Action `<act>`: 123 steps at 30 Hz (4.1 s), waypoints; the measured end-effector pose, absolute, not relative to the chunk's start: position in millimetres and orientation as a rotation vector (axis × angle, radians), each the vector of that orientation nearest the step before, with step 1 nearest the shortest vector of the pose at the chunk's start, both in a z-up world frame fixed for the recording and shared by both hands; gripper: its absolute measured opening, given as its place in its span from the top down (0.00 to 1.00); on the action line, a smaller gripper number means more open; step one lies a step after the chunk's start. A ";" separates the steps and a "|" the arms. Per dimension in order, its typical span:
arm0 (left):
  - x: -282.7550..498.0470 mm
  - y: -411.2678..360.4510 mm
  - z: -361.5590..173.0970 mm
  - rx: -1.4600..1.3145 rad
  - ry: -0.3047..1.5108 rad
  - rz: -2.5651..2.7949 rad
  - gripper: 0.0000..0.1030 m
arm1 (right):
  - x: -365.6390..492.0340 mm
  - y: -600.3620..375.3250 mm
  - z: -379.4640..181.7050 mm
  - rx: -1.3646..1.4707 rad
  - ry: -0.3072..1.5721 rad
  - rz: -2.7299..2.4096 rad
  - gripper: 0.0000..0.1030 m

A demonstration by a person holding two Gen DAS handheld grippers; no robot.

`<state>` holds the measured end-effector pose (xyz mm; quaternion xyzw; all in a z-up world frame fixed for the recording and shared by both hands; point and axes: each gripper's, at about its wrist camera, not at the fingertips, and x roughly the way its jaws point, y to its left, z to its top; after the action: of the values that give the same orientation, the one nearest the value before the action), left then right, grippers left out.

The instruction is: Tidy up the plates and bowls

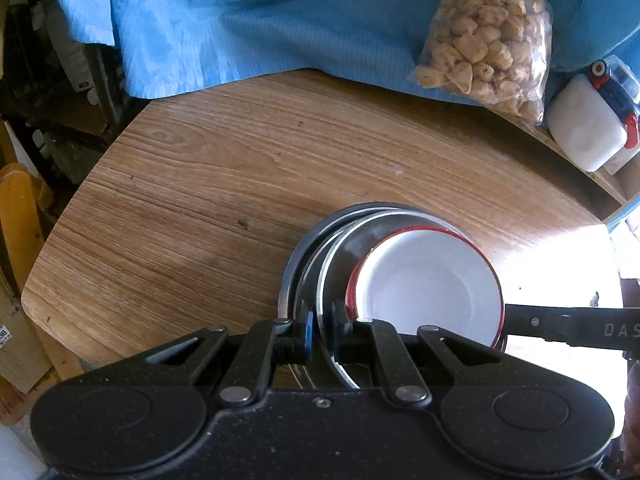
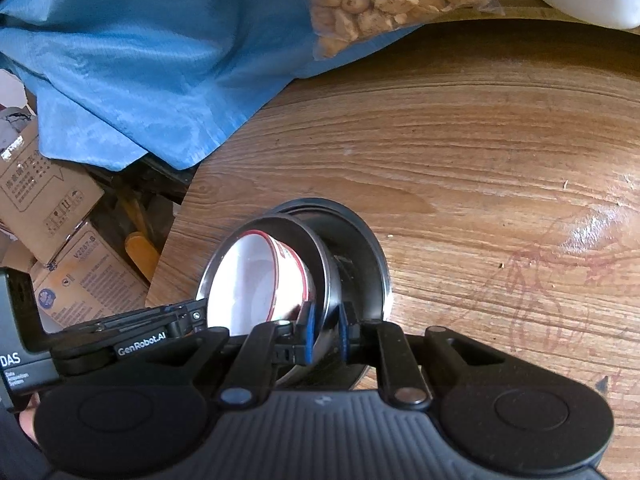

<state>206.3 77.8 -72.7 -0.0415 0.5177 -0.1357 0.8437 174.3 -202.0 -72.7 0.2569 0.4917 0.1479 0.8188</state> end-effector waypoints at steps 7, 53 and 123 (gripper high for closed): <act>205.4 77.8 -66.7 -0.098 1.062 -0.271 0.91 | 173.9 -203.7 -67.6 0.546 1.025 0.318 0.81; 83.9 70.4 -15.0 -0.096 0.796 -0.037 0.01 | 39.4 -237.9 -21.0 0.356 0.702 0.207 0.00; -10.0 75.8 -20.0 -0.114 0.768 -0.141 0.01 | -28.0 -225.7 -36.3 0.295 0.740 0.220 0.00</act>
<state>-10.0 75.8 -20.0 -0.0555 0.3740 -0.0687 0.9232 -28.0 -225.7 -36.3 0.1433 0.3594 0.1068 0.9159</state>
